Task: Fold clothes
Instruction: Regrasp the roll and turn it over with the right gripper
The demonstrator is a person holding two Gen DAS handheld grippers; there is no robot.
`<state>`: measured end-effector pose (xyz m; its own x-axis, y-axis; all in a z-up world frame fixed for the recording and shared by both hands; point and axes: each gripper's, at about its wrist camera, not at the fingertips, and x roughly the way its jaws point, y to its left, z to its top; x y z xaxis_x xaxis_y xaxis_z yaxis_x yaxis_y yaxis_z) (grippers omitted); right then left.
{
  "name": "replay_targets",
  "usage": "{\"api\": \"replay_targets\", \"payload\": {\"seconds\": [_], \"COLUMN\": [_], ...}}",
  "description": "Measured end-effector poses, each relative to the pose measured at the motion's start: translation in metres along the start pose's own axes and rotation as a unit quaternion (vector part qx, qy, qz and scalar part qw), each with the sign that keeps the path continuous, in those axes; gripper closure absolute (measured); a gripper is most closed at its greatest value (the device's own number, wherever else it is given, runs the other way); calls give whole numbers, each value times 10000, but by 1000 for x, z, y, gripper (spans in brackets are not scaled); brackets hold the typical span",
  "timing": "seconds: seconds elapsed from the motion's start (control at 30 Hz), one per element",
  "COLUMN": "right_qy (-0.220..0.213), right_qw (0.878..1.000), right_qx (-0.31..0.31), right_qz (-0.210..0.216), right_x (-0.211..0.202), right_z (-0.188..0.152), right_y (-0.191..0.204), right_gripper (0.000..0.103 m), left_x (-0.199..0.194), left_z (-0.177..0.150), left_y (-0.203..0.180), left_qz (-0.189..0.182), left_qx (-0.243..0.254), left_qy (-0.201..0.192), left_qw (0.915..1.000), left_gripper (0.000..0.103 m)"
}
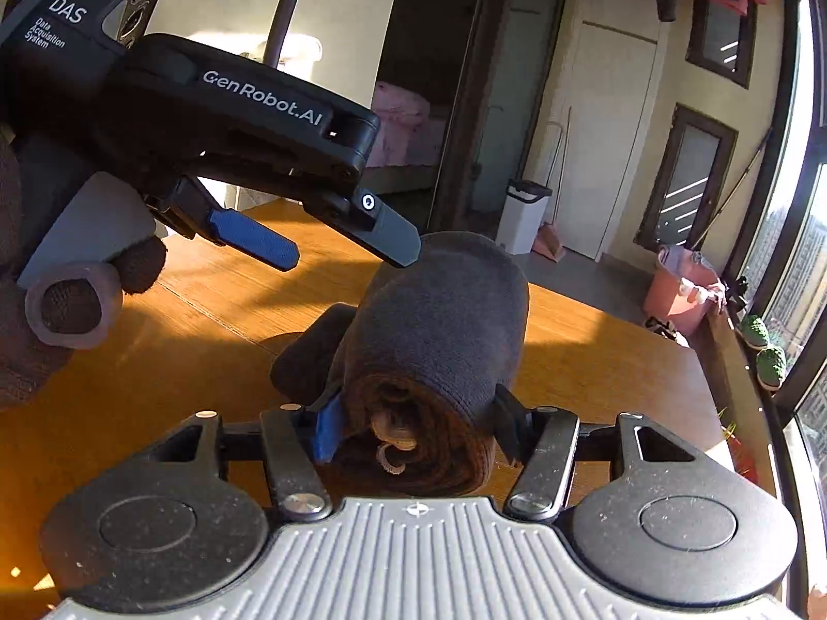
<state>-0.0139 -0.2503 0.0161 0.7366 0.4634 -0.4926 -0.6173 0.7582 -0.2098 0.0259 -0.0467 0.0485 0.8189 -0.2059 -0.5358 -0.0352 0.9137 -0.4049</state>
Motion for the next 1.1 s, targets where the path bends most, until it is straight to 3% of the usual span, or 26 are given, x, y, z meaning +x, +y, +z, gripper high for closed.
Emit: {"api": "replay_targets", "payload": {"seconds": [0.07,0.13,0.2,0.37,0.63,0.77,0.83,0.97,1.0,1.07,1.1], "right_qy": [-61,-128,-268,-666,-587,-628,-618,-630,-631,-659,-691], "right_qw": [9998,9995,9986,9863,9839,9877,9896,9941,9951,9950,9944], "right_qx": [-167,-235,-420,-1450,-1651,-1410,-1281,-857,-739,-705,-737], "right_qz": [-86,-142,-175,-416,-354,-254,-214,-190,-196,-267,-298], "right_x": [1,-1,-6,-10,18,15,15,15,14,13,13], "right_z": [-1,-1,-3,-11,-15,-15,-15,-13,-13,-13,-13], "right_y": [8,10,12,32,43,35,32,22,20,19,20], "right_gripper": [39,36,34,29,24,28,28,29,31,51,55], "left_x": [4,12,24,41,36,22,16,19,21,23,23], "left_z": [-2,-7,-13,-16,-16,-14,-16,-23,-24,-28,-29], "left_y": [-12,-26,-34,-33,-33,-28,-23,-10,-8,-3,-2], "left_qz": [-238,-252,-139,-287,-288,-187,128,571,626,702,689], "left_qx": [60,296,467,294,353,400,536,658,666,727,736], "left_qy": [160,274,362,493,445,217,83,250,314,383,395], "left_qw": [9996,9989,9982,9979,9980,9988,9984,9959,9953,9941,9941], "left_gripper": [8,8,11,24,26,22,24,37,39,39,41]}}
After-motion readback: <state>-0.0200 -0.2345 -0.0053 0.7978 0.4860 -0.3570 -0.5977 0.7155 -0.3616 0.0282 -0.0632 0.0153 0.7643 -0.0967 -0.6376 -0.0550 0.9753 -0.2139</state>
